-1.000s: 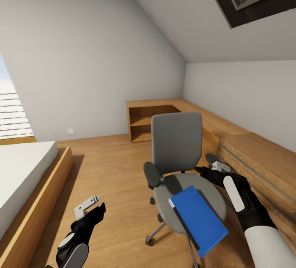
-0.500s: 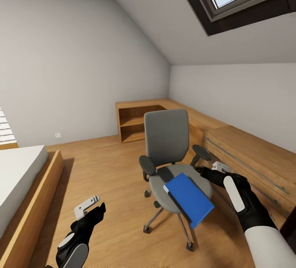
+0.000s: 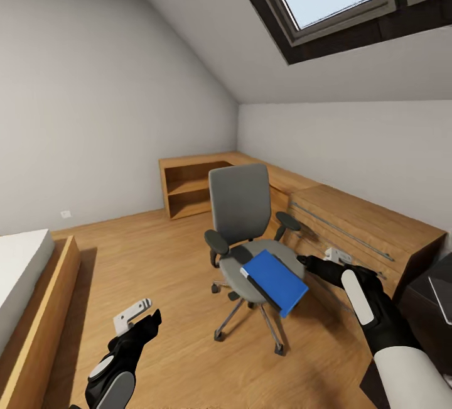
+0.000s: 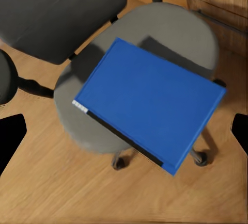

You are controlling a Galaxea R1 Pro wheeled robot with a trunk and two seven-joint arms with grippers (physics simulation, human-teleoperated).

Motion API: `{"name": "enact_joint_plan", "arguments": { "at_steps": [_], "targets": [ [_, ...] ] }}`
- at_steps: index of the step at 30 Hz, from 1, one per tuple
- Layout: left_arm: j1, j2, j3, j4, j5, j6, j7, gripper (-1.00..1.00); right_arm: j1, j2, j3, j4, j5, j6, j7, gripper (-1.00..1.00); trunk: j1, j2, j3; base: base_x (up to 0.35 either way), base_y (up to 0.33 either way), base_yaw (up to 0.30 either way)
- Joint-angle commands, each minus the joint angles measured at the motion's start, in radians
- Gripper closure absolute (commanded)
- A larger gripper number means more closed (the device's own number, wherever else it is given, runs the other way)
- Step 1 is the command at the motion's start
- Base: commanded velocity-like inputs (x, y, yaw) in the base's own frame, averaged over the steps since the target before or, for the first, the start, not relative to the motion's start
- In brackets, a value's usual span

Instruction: In the bedroom, organize the workspace by keeping the computer under the desk, ensuring the monitor is on the desk, placing the keyboard on the desk next to the monitor, placing the mouse on the desk next to the keyboard, moving the folder from the swivel chair onto the desk next to the mouse, stacking the notebook on top of the folder with the pen on top of the notebook, and positioning the swivel chair next to the desk.

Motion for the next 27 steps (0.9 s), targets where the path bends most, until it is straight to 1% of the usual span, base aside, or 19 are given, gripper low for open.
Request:
{"name": "enact_joint_plan", "arguments": {
  "at_steps": [1, 21, 23, 27],
  "targets": [
    [-0.001, 0.001, -0.002, -0.001, 0.003, 0.003, 0.007, -1.00, -0.001, 0.000, -0.001, -0.001, -0.007, 0.005, -0.004, -1.00, 0.000, -0.001, 0.000, -0.134, 0.281, -0.245],
    [-0.001, 0.001, -0.002, -0.001, 0.004, 0.003, 0.006, -1.00, -0.001, 0.000, 0.000, 0.000, -0.006, 0.001, -0.003, -1.00, 0.000, -0.001, 0.016, -0.006, 0.329, -0.264],
    [-0.001, 0.001, -0.002, -0.001, 0.005, 0.003, 0.006, -1.00, -0.001, 0.000, 0.000, 0.000, -0.006, 0.001, -0.003, -1.00, 0.000, -0.001, 0.017, 0.000, 0.256, -0.270],
    [-0.001, 0.001, 0.001, 0.000, 0.006, 0.003, 0.007, -1.00, -0.001, 0.000, 0.001, 0.000, -0.006, 0.000, -0.003, -1.00, 0.000, -0.001, 0.019, 0.000, 0.109, -0.256]
  ]
}}
